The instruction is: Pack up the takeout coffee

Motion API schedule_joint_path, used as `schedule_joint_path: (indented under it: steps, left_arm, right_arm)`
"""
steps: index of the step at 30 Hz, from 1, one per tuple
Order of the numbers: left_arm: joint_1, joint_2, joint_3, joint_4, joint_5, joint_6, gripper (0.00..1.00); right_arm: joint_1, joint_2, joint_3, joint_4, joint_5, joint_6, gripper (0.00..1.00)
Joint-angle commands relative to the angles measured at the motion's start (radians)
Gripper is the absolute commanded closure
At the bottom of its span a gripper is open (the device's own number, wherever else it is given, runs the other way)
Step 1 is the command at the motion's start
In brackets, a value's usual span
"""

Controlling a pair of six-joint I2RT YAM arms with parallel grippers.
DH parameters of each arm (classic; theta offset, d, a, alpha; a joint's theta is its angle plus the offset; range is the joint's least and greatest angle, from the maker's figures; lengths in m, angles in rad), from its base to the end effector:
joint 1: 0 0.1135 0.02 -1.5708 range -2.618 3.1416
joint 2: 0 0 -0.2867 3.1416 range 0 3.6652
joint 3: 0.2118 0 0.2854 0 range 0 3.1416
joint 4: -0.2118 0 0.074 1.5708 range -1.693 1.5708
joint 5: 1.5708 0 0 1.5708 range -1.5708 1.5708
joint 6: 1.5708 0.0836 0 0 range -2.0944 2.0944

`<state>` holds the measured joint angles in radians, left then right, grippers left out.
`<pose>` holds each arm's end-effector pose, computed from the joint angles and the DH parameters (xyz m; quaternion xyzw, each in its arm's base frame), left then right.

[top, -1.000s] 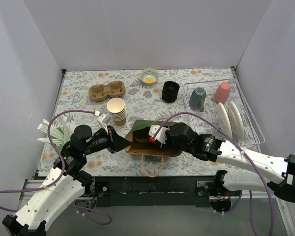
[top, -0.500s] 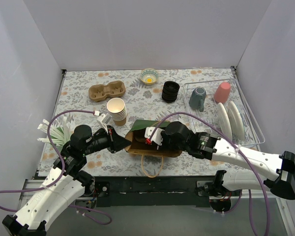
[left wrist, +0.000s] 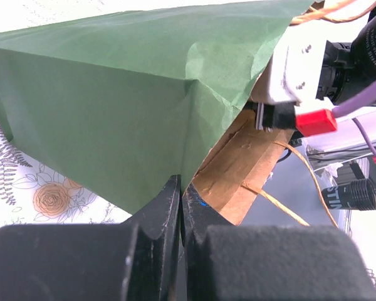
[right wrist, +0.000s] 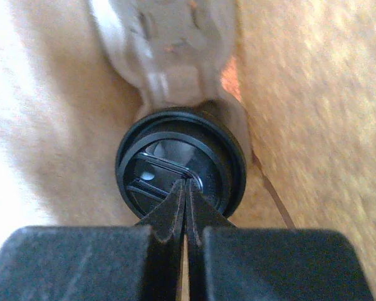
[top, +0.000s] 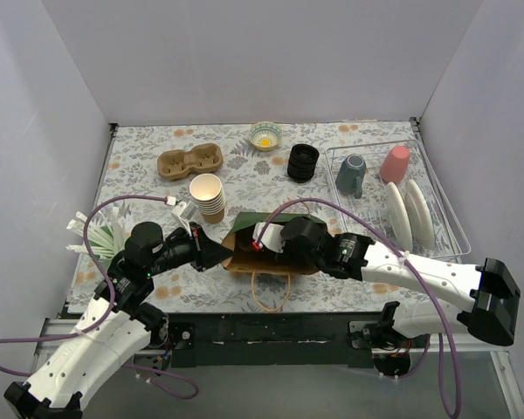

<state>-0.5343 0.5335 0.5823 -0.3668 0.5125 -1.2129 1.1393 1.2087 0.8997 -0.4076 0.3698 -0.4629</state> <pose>0.1413 -0.1312 0.2869 -0.1207 0.7885 -0.5666 0.2067 0.1601 0.2754 0.2541 -0.5895 0.6773 -0.0228 0.4396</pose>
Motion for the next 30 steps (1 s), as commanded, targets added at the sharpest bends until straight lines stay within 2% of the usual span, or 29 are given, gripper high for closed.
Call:
schedule_joint_path:
  steps: [1, 20, 30]
  left_arm:
    - [-0.001, -0.013, -0.001, -0.009, 0.0, 0.001, 1.0]
    - [-0.001, -0.033, -0.007, -0.021, 0.003, -0.008, 1.0]
    - [-0.001, -0.026, -0.029, 0.002, 0.035, -0.033, 1.0]
  right_arm:
    - [-0.001, -0.021, 0.001, 0.062, 0.104, 0.018, 0.98]
    - [-0.003, 0.012, -0.038, 0.075, 0.156, 0.076, 0.98]
    - [-0.001, -0.035, -0.008, 0.046, 0.084, 0.082, 0.95]
